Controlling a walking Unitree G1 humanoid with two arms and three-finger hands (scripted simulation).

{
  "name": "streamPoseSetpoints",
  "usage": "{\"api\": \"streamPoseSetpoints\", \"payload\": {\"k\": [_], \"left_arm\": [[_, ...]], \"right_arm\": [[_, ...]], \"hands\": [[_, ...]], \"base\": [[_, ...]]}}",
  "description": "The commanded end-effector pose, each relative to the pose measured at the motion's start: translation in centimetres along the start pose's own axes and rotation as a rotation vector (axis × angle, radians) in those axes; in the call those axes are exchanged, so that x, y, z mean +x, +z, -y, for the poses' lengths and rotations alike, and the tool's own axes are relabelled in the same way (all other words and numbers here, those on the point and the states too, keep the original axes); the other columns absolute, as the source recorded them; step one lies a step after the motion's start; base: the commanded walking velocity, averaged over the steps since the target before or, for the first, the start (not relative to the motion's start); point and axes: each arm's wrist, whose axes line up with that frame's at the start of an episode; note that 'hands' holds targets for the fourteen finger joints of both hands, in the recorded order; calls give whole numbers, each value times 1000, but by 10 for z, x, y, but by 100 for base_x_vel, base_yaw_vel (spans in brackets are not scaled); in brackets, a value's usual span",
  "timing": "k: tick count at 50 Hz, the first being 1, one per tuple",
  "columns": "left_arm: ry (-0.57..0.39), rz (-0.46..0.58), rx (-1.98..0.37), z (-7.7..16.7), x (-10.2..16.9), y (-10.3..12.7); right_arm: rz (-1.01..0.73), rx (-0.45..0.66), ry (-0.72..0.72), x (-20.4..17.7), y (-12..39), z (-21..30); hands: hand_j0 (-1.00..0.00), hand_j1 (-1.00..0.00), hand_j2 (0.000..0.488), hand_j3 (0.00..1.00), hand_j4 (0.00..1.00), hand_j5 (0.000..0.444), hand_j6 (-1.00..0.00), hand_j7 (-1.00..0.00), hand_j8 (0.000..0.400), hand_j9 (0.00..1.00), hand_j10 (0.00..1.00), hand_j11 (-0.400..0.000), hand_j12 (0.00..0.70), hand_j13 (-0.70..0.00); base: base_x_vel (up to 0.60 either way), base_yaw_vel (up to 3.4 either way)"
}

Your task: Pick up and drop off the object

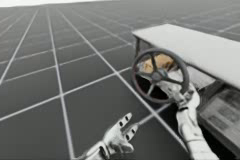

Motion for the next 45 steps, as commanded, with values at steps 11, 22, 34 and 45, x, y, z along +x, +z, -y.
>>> {"api": "streamPoseSetpoints", "payload": {"k": [11,22,34,45], "left_arm": [[-9,-4,18,5,2,1],[-9,-4,18,5,2,1],[-9,-4,18,5,2,1],[-9,-4,18,5,2,1]], "right_arm": [[34,26,-3,2,9,3],[34,26,-3,2,9,3],[34,26,-3,2,9,3],[34,26,-3,2,9,3]], "hands": [[0,0,0,1000,1000,0,0,0,0,1000,1000,-400,0,-700],[0,0,0,1000,1000,0,0,0,0,1000,1000,-400,0,-700],[0,0,0,1000,1000,0,0,0,0,1000,1000,-400,0,-700],[0,0,0,1000,1000,0,0,0,0,1000,1000,-400,0,-700]], "base": [[38,-4],[28,-8],[25,-42],[32,-88]]}}
